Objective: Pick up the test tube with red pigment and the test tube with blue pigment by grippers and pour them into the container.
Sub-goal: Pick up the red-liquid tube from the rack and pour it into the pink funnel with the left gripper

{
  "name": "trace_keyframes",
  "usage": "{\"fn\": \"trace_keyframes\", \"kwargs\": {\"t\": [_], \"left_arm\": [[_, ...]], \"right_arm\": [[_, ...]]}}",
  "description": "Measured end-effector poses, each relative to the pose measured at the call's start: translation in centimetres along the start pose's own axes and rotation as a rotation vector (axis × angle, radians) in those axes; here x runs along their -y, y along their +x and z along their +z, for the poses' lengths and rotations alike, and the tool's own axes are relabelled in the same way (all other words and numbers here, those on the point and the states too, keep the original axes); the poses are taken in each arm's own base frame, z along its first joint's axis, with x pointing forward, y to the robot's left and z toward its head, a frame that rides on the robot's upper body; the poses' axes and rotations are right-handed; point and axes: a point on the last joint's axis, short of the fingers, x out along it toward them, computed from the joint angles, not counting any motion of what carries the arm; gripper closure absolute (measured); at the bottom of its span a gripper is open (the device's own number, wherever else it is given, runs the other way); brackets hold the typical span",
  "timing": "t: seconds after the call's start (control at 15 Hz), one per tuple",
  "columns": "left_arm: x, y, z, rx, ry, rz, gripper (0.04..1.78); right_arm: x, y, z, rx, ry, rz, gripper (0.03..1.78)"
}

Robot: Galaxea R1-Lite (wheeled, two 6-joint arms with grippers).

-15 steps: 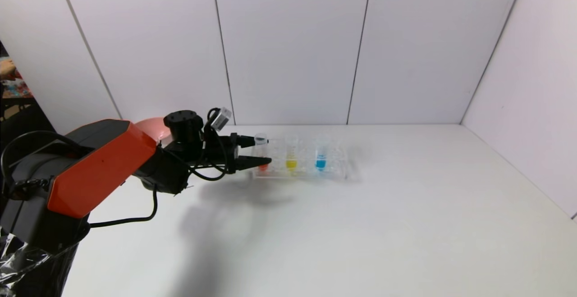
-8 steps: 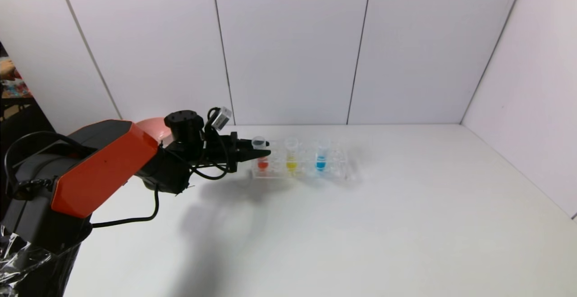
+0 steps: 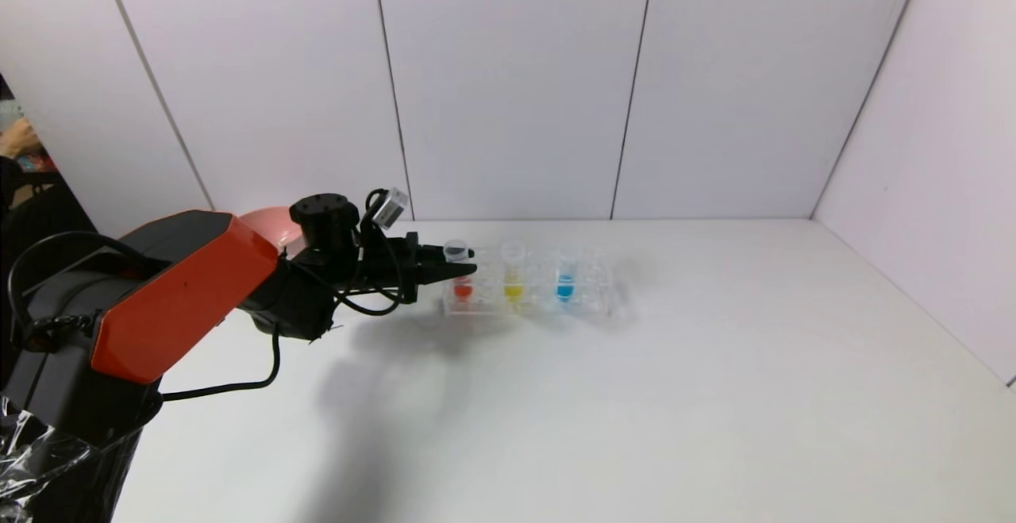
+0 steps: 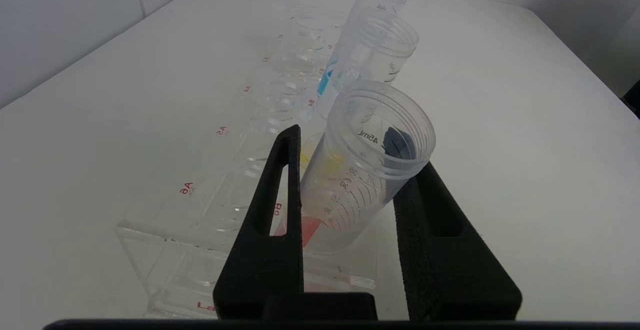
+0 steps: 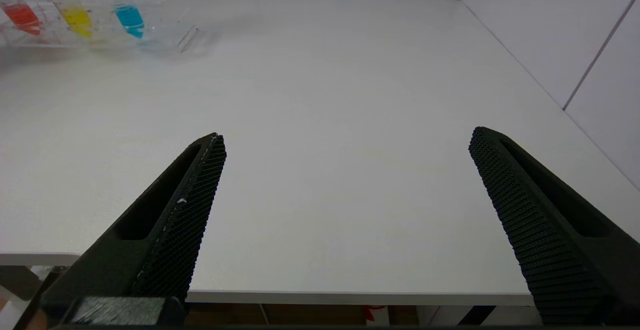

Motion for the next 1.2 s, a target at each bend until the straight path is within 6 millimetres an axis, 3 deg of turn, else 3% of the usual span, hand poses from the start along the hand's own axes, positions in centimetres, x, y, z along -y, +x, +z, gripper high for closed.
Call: {"fn": "trace_keyframes", "kwargs": {"t": [0.73,1.2], "left_arm": [[0.5,-0.2,1.6,0.008,0.019,0.0,1.29],[1.2,-0.5,5.5,0.018,0.048,0.004,1.29]], "right_arm": [[0.0,0.0,0.0,0.0,0.0,-0.001,0.04],[0.0,0.0,0.0,0.0,0.0,0.0,0.04]]}}
